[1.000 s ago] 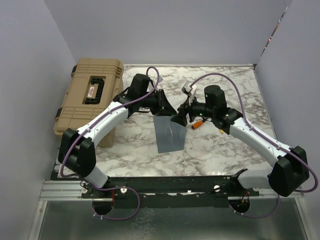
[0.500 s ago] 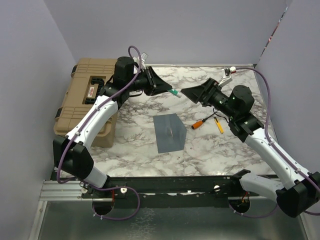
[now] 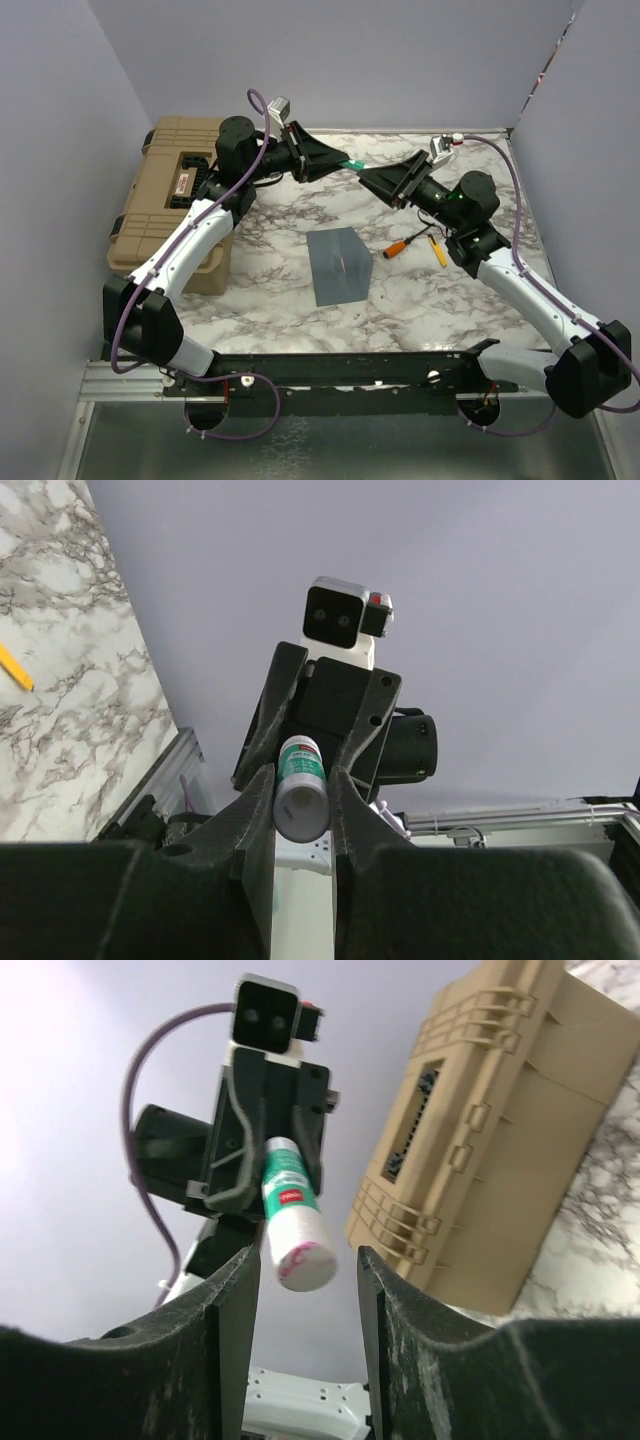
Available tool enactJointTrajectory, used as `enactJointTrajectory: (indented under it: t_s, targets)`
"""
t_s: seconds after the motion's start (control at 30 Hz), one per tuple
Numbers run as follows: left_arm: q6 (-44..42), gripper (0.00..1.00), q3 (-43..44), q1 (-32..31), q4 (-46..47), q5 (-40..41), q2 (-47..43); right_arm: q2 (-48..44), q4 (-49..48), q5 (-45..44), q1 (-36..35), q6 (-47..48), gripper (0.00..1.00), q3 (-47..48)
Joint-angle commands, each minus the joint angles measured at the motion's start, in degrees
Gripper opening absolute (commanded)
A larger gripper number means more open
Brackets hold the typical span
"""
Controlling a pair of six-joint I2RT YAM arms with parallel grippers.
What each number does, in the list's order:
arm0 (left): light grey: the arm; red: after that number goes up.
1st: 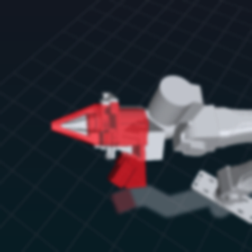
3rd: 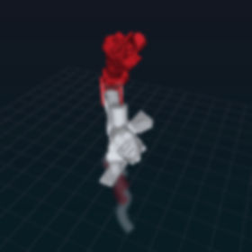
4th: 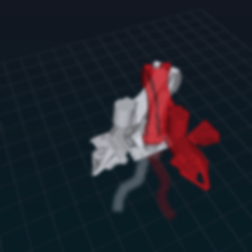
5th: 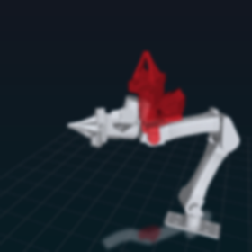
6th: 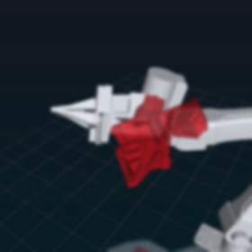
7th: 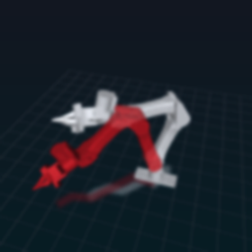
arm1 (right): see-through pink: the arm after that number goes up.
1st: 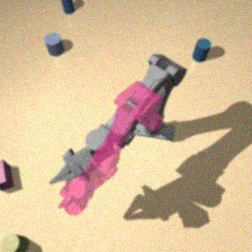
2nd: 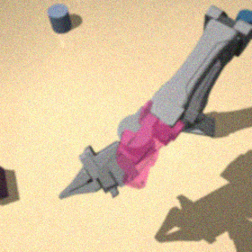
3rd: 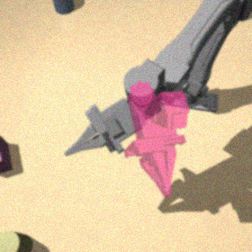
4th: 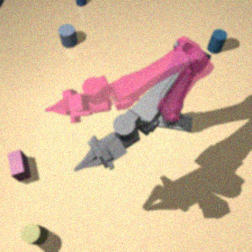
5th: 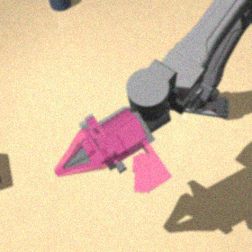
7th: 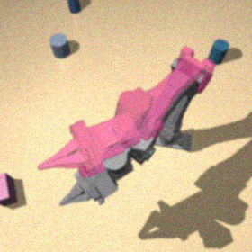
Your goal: Place the letter into the envelope and seal it
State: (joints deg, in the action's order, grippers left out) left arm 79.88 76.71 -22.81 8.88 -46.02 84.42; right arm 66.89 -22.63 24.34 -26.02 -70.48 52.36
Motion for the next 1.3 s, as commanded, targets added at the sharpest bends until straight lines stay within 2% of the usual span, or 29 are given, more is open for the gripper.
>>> enactJointTrajectory:
  t_s: [0.0,0.1,0.2,0.33,0.5,0.6,0.73,0.93,1.0,1.07,1.17,1.27]
  targets:
    - [4.2,0.00,-1.4,0.6,6.3,-2.2,-1.7,-0.4,-7.9,2.5,0.9,-3.4,0.49,-0.4]
    - [4.1,0.00,-1.7,0.6,6.4,-2.2,-1.7,-0.3,-8.4,2.4,1.1,-4.4,0.56,-0.6]
    - [3.9,0.00,-2.0,0.8,6.4,-2.4,-1.6,0.0,-10.2,2.1,1.5,-5.9,0.56,-1.6]
    - [3.5,0.00,-1.9,1.1,6.6,-2.9,-1.5,1.0,-11.5,3.1,2.0,-7.0,0.46,-1.3]
    - [3.3,0.00,-1.9,1.2,6.7,-2.8,-1.1,3.1,-13.7,5.8,2.2,-7.5,0.22,0.4]
    - [2.9,0.00,-2.2,1.5,6.4,-2.1,-1.2,3.4,-12.2,6.9,2.5,-6.7,0.02,1.5]
    - [-1.5,0.00,-1.7,3.8,2.1,1.2,-3.1,2.0,-8.0,6.5,4.6,-2.3,0.01,1.2]
    - [-5.3,0.00,-3.1,10.3,-1.2,4.5,-7.3,-2.1,-6.4,9.9,13.6,-0.8,0.01,-3.8]
    - [-6.1,0.00,-3.6,10.6,-1.3,4.7,-7.5,-2.9,-1.4,11.3,15.8,1.6,0.01,-3.1]
    - [-7.3,0.00,-4.0,10.5,-2.1,4.6,-7.3,-2.0,12.3,10.9,16.7,12.3,0.01,2.1]
    - [-10.6,0.00,-4.1,10.5,-4.7,4.5,-7.1,0.6,37.8,-0.4,16.7,30.0,0.01,8.4]
    - [-13.5,0.00,-4.5,10.2,-7.2,4.1,-6.8,3.8,50.8,-16.3,16.7,39.1,0.01,8.0]
